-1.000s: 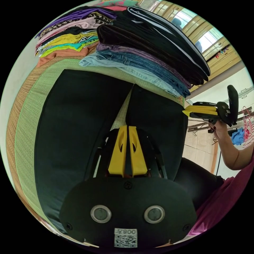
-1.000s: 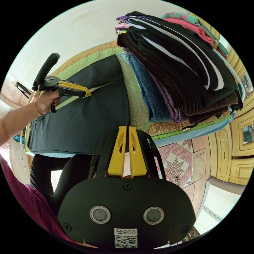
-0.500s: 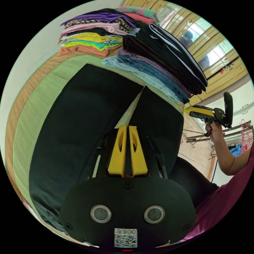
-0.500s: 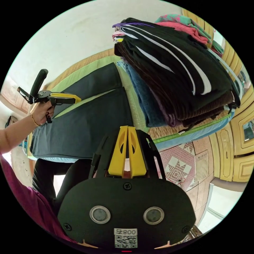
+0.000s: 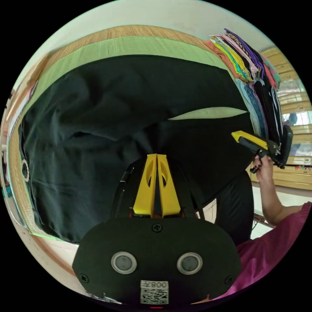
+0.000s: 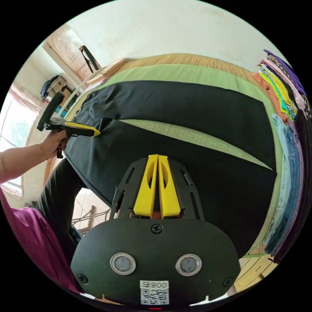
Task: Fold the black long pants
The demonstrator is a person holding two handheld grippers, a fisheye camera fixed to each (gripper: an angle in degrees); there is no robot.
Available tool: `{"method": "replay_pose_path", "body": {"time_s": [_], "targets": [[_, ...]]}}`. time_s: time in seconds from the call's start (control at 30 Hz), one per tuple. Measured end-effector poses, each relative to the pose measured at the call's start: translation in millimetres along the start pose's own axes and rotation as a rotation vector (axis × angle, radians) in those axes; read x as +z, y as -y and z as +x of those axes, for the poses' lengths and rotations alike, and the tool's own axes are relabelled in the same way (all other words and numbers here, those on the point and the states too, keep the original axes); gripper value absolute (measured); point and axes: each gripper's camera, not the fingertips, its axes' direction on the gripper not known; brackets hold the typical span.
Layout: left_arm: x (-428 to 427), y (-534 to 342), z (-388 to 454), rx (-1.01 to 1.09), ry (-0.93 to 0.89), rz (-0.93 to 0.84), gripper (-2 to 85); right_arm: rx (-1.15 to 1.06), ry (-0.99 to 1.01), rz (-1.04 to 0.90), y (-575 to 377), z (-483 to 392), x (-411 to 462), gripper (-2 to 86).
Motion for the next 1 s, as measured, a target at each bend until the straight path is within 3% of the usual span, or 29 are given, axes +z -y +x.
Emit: {"method": "replay_pose_path", "body": {"time_s": [0.13, 0.27, 0.53, 0.6, 0.8, 1.0], "targets": [[-10, -36, -49, -0.015, -0.019, 0.015, 0.0, 0.002, -0.016, -0.059, 40, -14, -7, 0.0], [-39, -91, -130, -0.101, -0.059, 0.140, 0.0, -0.017, 0.028, -0.028, 82, -34, -33, 0.0], [-57, -217, -315, -0.382, 0.240, 0.125, 0.0, -0.272, 0.109, -0.083, 213, -148, -27, 0.1], [-57, -256, -355, -0.389, 0.220, 0.148, 0.0, -0.301, 0.079, -0.174, 229, -164, -8, 0.1], [-62, -314, -434, -0.463, 0.112, 0.209, 0.0, -0.285, 0.083, -0.201, 267, -176, -35, 0.1], [-75, -346, -504, -0.503, 0.099, 0.327, 0.1, -0.348, 0.101, -0.130, 327, -211, -81, 0.1]]}}
